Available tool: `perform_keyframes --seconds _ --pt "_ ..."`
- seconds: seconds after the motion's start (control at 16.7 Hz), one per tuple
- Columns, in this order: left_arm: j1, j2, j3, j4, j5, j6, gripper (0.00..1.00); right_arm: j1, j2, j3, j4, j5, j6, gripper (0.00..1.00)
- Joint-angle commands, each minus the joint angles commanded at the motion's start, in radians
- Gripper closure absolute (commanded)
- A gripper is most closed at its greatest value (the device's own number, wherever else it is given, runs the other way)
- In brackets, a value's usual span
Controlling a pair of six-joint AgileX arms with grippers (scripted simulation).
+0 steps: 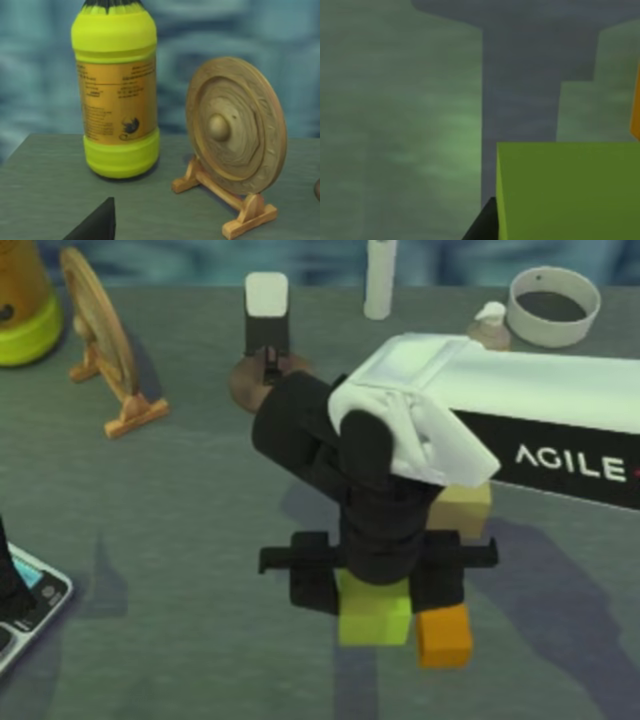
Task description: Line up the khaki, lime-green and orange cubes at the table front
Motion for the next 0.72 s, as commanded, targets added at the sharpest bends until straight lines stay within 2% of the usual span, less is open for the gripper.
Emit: perform_keyframes --seconds 0.18,0.48,0.72 --pt "0.0 0.0 0.0 0.0 0.0 0.0 0.0 -0.001 0.013 -0.029 0.041 0.001 0.001 1.0" --pt "0.0 0.0 0.0 0.0 0.0 0.0 0.0 0.004 0.075 -0.139 0.223 0.002 0.003 1.0" --pt "0.0 0.0 0.0 0.0 0.0 0.0 0.0 0.006 0.088 -0.158 0.249 0.002 0.004 1.0"
